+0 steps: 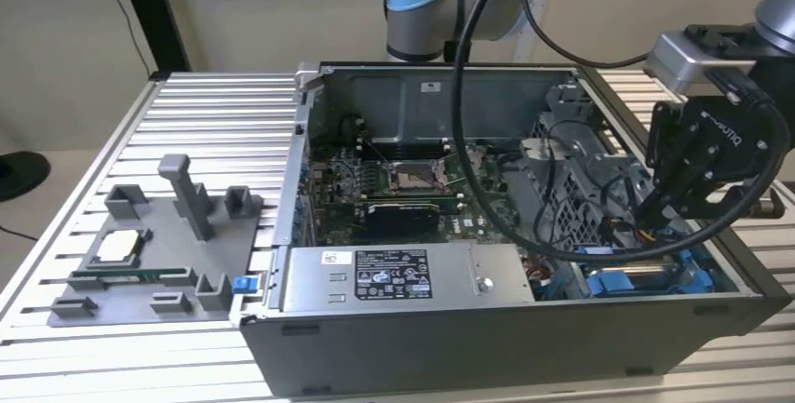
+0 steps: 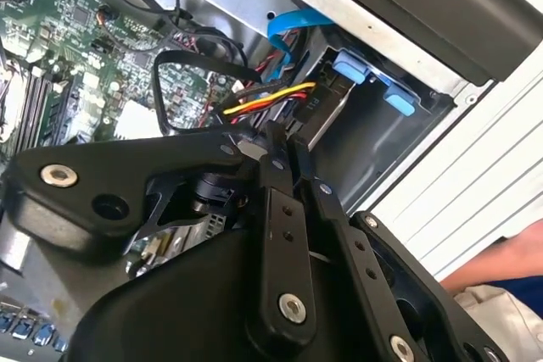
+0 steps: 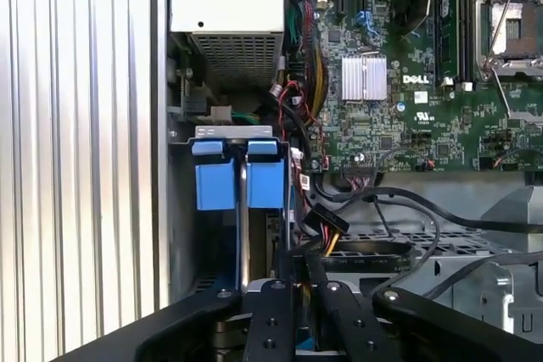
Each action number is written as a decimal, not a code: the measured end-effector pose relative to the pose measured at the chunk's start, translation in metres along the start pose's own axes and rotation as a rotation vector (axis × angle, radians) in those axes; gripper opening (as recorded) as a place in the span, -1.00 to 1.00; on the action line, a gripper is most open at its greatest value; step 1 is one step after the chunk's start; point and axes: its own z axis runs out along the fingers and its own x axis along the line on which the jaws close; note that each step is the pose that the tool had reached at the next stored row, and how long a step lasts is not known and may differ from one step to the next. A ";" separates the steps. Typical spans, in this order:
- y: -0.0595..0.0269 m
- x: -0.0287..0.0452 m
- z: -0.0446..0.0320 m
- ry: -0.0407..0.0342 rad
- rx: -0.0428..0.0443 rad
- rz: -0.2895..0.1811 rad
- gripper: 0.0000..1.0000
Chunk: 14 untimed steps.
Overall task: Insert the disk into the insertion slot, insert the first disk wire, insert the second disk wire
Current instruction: 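Insert the second disk wire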
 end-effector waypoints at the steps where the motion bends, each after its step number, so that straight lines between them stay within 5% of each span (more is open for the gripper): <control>1: -0.0001 0.0013 0.0003 -0.0001 0.0000 0.000 -1.00; 14: -0.0010 0.0049 0.0108 0.0001 0.0000 0.000 -1.00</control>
